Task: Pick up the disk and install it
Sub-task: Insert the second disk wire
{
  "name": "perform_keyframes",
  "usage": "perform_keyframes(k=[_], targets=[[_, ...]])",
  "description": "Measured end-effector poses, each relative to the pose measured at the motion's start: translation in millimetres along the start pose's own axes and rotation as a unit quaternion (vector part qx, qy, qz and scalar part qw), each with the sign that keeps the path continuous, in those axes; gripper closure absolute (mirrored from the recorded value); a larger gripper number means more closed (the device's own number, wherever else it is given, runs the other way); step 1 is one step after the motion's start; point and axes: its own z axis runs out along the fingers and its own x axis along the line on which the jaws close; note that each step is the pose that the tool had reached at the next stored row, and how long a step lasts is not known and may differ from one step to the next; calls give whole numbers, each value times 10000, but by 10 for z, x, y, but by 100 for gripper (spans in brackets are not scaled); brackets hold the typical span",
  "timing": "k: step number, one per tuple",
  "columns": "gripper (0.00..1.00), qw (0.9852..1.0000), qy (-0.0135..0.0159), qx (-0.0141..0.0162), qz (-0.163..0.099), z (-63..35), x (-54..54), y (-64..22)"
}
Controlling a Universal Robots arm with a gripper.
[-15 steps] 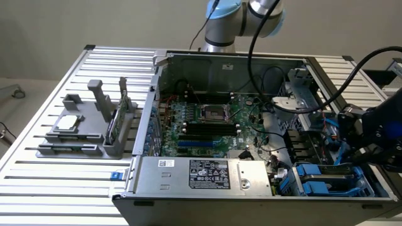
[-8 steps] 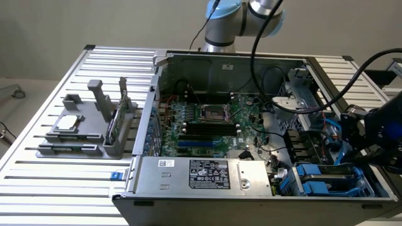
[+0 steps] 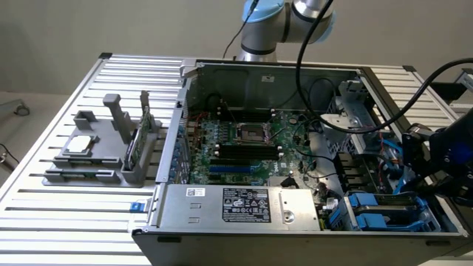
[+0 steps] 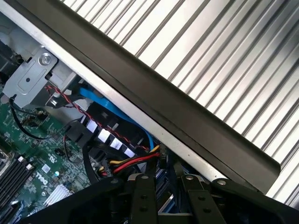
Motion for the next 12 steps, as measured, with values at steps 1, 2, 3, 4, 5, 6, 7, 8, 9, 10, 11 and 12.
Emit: perform_keyframes(k=[1, 2, 3, 4, 5, 6, 7, 8, 9, 10, 11, 12], targets=[[73, 10000, 0, 0, 2, 1, 0, 0], [73, 10000, 1, 3, 3, 1, 0, -1], [73, 10000, 3, 7, 4, 3, 1, -1], [73, 10000, 6, 12, 6, 5, 1, -2], [73, 10000, 11, 17, 7, 10, 1, -3], [73, 10000, 15, 23, 8, 14, 0, -2], [73, 10000, 21, 31, 10, 18, 1, -2], [73, 10000, 32, 45, 13, 20, 3, -1], [73, 10000, 45, 61, 16, 21, 6, 2], [73, 9999, 59, 81, 21, 22, 9, 4], [73, 9999, 74, 100, 26, 23, 13, 7], [73, 9999, 87, 118, 30, 24, 19, 11]])
